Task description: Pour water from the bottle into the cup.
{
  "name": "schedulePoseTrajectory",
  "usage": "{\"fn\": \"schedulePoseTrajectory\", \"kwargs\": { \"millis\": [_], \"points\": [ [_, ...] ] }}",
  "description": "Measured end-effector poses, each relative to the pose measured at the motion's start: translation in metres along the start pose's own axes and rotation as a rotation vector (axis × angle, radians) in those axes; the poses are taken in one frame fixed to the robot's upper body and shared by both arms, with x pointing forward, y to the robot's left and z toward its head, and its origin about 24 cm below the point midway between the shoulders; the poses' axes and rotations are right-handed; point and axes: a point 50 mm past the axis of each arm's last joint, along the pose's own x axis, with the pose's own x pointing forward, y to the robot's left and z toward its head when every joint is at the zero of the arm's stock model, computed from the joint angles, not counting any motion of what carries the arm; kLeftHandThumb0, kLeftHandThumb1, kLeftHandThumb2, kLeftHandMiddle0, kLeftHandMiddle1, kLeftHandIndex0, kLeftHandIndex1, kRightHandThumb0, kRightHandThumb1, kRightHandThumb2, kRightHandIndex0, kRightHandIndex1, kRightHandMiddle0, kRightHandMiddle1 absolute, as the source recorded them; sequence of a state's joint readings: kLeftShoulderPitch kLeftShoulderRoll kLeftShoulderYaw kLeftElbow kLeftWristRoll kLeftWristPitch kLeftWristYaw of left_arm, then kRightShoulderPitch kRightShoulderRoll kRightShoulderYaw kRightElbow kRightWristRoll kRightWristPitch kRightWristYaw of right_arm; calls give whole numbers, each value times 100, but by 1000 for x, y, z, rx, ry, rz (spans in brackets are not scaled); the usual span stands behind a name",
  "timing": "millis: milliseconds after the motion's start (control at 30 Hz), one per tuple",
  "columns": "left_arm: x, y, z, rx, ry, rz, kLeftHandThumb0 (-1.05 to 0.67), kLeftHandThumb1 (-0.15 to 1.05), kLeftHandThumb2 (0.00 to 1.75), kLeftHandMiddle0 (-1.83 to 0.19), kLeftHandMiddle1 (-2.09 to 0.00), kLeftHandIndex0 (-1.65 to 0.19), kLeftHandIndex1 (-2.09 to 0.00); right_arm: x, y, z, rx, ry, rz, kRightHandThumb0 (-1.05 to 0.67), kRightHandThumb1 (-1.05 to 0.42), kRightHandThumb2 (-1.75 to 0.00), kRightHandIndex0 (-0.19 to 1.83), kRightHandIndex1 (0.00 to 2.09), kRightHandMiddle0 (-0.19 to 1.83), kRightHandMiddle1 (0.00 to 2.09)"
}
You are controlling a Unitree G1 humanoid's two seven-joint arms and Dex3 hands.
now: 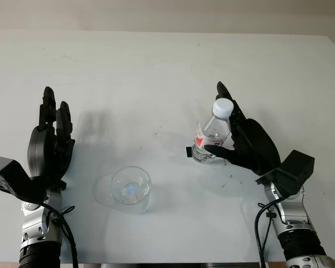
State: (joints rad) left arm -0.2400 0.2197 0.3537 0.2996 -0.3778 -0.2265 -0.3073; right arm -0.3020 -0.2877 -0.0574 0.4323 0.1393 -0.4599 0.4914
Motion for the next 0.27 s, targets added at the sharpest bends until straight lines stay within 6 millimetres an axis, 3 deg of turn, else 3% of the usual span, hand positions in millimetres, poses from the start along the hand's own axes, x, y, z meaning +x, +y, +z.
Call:
{"fn": "schedulePoseTrajectory", "kwargs": {
  "millis": [267],
  "points": [
    [0, 1, 1, -1, -4, -10, -73, 105, 53, 13, -6, 15, -7, -6, 3, 15, 36, -88, 65, -85, -93, -5, -19, 0, -19, 0]
  ]
}}
